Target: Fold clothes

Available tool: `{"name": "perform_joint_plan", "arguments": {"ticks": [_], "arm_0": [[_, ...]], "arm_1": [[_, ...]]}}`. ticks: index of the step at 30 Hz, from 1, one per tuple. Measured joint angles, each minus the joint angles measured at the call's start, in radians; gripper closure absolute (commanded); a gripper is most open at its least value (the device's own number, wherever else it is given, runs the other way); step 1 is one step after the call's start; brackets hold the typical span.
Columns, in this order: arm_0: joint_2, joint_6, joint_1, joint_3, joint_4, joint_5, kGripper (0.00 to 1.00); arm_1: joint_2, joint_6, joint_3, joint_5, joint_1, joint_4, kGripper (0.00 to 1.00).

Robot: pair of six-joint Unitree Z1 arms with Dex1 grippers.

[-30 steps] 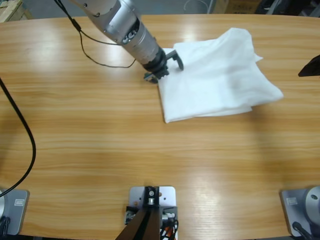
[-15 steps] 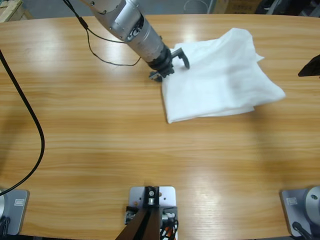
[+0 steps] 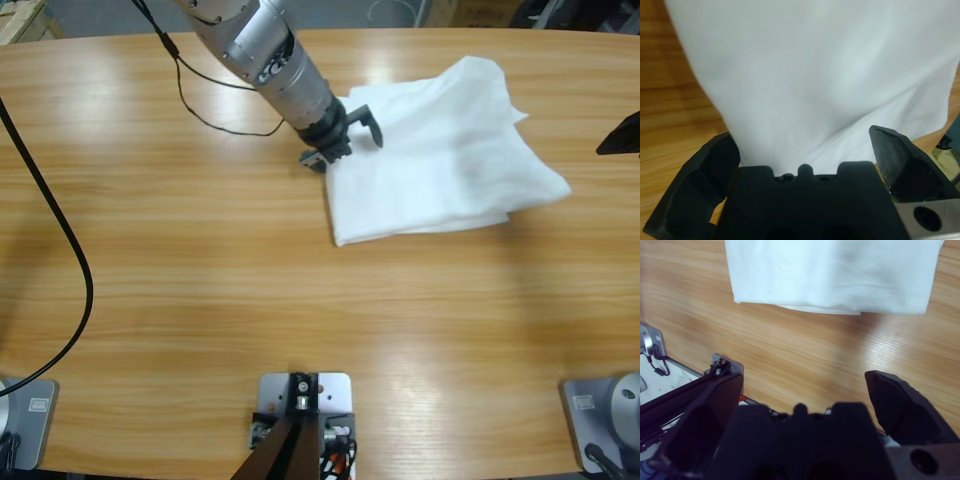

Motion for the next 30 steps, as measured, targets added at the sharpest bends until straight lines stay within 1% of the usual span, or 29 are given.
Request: {"name": "perform_joint_plan", "arguments": {"ticks": [1,2,3,4,5,6,11,26,30], "arm_0": [[0.001,0.0,0.0,-0.003,0.0,0.0,0.265],[0.001,0.001,0.0,-0.004,0.0,0.0,0.532],[0.001,0.003,0.0,-0.006,0.0,0.0,0.708],[0.001,0.005,0.0,-0.007,0.0,0.0,0.864],[0.003,0.01,0.0,-0.009,0.0,0.0,0.982],[0.007,0.013,0.0,-0.012,0.0,0.0,1.0],[0.031,0.017,0.0,-0.02,0.001,0.0,1.0],[0.033,0.031,0.0,-0.021,0.003,0.0,1.0],[0.032,0.041,0.003,-0.023,0.035,0.0,1.0]], "arm_1": [[0.0,0.0,0.0,0.0,0.0,0.0,0.002],[0.0,0.0,0.0,0.0,0.0,0.0,0.004],[0.0,0.0,0.0,0.0,0.0,0.0,0.004],[0.0,0.0,0.0,0.0,0.0,0.0,0.007],[0.0,0.0,0.0,0.0,0.0,0.0,0.009],[0.0,-0.001,0.0,0.0,0.0,0.0,0.009],[-0.002,-0.001,0.002,0.0,0.0,0.0,0.009],[-0.003,-0.002,0.012,0.0,0.0,0.0,0.009],[-0.003,-0.002,0.012,0.0,0.0,0.0,0.009]]}}
